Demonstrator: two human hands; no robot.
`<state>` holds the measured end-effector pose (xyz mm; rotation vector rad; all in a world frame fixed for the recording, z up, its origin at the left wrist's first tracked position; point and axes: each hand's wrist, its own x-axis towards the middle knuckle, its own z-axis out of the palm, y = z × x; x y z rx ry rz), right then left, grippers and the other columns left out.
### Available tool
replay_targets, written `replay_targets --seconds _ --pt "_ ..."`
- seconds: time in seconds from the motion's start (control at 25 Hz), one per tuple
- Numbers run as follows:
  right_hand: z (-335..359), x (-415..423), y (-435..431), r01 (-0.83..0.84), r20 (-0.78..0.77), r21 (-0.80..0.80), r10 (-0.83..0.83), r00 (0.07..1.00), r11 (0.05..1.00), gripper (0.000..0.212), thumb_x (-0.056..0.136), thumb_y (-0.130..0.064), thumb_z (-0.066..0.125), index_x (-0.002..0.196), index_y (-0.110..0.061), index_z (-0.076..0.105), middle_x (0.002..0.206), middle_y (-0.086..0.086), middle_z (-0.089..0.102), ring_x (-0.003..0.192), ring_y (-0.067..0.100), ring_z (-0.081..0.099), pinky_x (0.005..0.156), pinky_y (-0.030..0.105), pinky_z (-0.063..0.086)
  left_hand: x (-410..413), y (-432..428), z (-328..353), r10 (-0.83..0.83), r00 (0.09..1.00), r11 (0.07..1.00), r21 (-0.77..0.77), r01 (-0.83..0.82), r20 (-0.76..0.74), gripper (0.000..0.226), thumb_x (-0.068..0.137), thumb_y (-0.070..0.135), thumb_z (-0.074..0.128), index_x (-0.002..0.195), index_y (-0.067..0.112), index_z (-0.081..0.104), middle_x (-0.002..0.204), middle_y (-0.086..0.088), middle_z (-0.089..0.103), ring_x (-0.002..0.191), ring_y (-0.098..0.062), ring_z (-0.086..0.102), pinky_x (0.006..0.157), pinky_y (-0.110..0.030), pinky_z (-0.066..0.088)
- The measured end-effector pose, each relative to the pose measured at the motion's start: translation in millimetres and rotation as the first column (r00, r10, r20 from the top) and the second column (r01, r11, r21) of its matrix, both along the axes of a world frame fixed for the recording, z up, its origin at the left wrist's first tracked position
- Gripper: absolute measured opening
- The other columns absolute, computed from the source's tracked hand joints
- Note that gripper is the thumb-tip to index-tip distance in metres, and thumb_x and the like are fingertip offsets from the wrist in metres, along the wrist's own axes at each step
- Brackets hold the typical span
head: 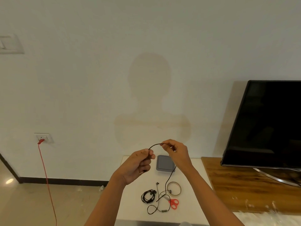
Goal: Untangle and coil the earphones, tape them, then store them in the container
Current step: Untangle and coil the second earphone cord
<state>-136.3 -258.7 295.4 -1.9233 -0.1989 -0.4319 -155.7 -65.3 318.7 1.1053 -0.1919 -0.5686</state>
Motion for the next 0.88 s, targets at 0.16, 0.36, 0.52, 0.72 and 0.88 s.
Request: replay_targets --seconds 0.16,0.36,0.52,0.72,0.88 --pt "-14.1 -9.5 19.3 -0.110 -0.145 -0.056 0.101 0.984 0.992 0.022 0.094 -0.024 0.058 0.077 -0.032 0.069 0.060 -0.011 0.064 0.049 0.001 0.050 0.051 0.016 0.040 -1.8 -16.1 16.5 0.052 0.999 0.988 -0.143 -0.050 0.014 0.024 0.096 0.025 0.042 0.083 0.012 0.057 0.078 0.000 0.061 0.043 -0.002 0.029 0.037 -0.012 0.022" --pt "-23.4 -25.6 37.3 -0.227 -0.199 -0.091 0.206 0.958 0.970 0.027 0.100 -0.022 0.045 0.083 -0.019 0.066 0.056 -0.009 0.058 0.055 0.009 0.049 0.053 0.018 0.038 22.0 -20.5 23.4 0.388 0.920 0.900 -0.237 -0.365 0.058 0.033 0.101 0.024 0.039 0.077 0.011 0.057 0.103 -0.011 0.073 0.096 -0.023 0.070 0.078 -0.037 0.058" --pt "-22.0 -29.4 26.2 -0.218 -0.189 -0.094 0.197 0.962 0.971 0.028 0.097 -0.023 0.051 0.072 -0.025 0.063 0.058 -0.014 0.060 0.055 0.004 0.052 0.058 0.019 0.043 33.8 2.5 22.6 0.499 0.798 0.843 0.024 -0.537 0.338 0.035 0.099 0.027 0.047 0.070 0.015 0.064 0.095 -0.005 0.076 0.099 -0.012 0.069 0.074 -0.034 0.043" --pt "-9.0 -20.1 -4.4 -0.055 -0.084 -0.054 0.050 0.995 0.997 0.016 0.087 -0.020 0.065 0.073 -0.013 0.067 0.059 -0.005 0.057 0.055 0.002 0.045 0.057 0.018 0.039 37.0 28.1 14.1 0.233 0.677 0.635 0.418 -0.650 0.698 0.030 0.096 0.018 0.054 0.075 0.019 0.075 0.091 0.006 0.074 0.093 0.004 0.064 0.083 -0.009 0.041" --pt "19.3 -12.5 -2.8 -0.025 0.035 -0.059 0.027 0.999 0.998 0.012 0.088 -0.022 0.065 0.077 -0.019 0.068 0.059 -0.009 0.056 0.054 0.004 0.043 0.054 0.017 0.038 24.8 15.4 2.4 -0.061 0.789 0.646 0.626 -0.436 0.612 0.030 0.097 0.021 0.052 0.080 0.018 0.076 0.086 0.006 0.075 0.085 0.001 0.066 0.079 -0.010 0.042"
